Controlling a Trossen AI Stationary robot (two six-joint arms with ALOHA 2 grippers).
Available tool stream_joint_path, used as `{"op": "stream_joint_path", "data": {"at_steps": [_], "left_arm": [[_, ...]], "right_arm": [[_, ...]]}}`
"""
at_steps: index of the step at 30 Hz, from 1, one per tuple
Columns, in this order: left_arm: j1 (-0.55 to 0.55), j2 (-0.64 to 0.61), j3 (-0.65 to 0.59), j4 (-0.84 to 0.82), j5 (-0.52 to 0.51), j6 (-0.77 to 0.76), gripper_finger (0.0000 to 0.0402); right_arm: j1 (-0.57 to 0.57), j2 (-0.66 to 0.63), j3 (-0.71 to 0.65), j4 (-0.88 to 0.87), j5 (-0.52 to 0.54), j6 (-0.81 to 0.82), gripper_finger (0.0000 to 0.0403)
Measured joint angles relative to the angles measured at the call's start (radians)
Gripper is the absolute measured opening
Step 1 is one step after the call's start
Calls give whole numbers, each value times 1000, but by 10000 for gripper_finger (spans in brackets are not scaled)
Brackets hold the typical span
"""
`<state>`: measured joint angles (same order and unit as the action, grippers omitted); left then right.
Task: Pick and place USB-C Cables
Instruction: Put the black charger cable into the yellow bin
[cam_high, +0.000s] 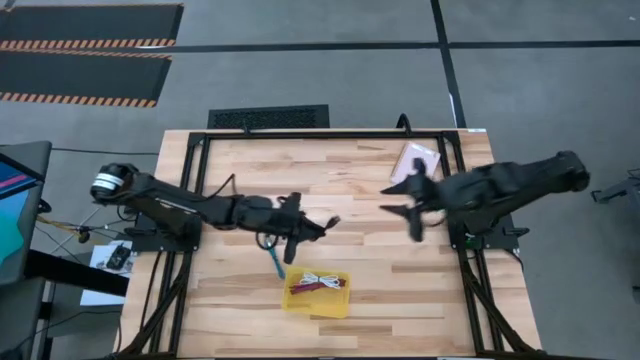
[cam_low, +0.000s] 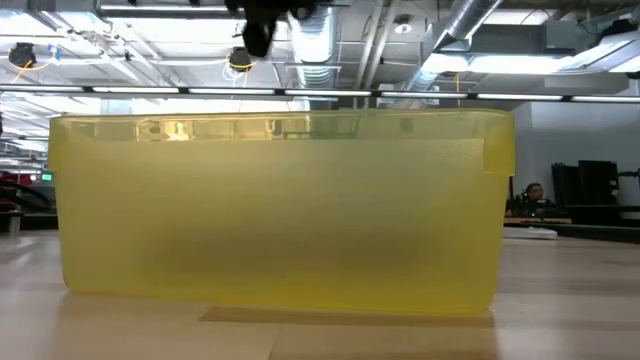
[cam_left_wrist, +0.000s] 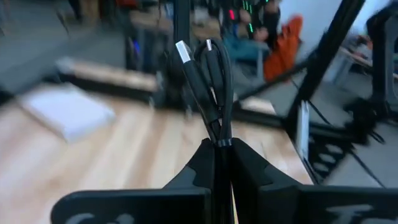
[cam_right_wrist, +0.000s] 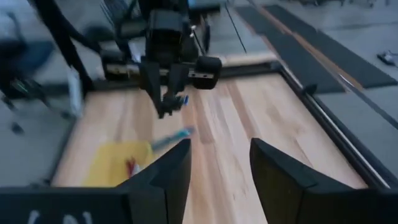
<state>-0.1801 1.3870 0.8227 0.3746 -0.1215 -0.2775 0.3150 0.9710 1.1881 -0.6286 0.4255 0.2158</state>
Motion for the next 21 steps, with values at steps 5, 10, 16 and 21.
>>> {"op": "stream_joint_path", "data": {"at_steps": [5, 10, 16, 21], "left_arm": [[-138, -42, 0, 86, -227, 141, 3], [-259, 0, 0, 76, -351, 169, 3], [-338, 76, 0, 19, -367, 42, 3], [-371, 118, 0, -91, -371, -120, 3]], "right_arm": [[64, -133, 0, -30, 6, 55, 174], [177, -237, 0, -205, 60, 206, 163], [304, -270, 0, -363, 216, 366, 156], [358, -245, 0, -365, 286, 370, 155]]}}
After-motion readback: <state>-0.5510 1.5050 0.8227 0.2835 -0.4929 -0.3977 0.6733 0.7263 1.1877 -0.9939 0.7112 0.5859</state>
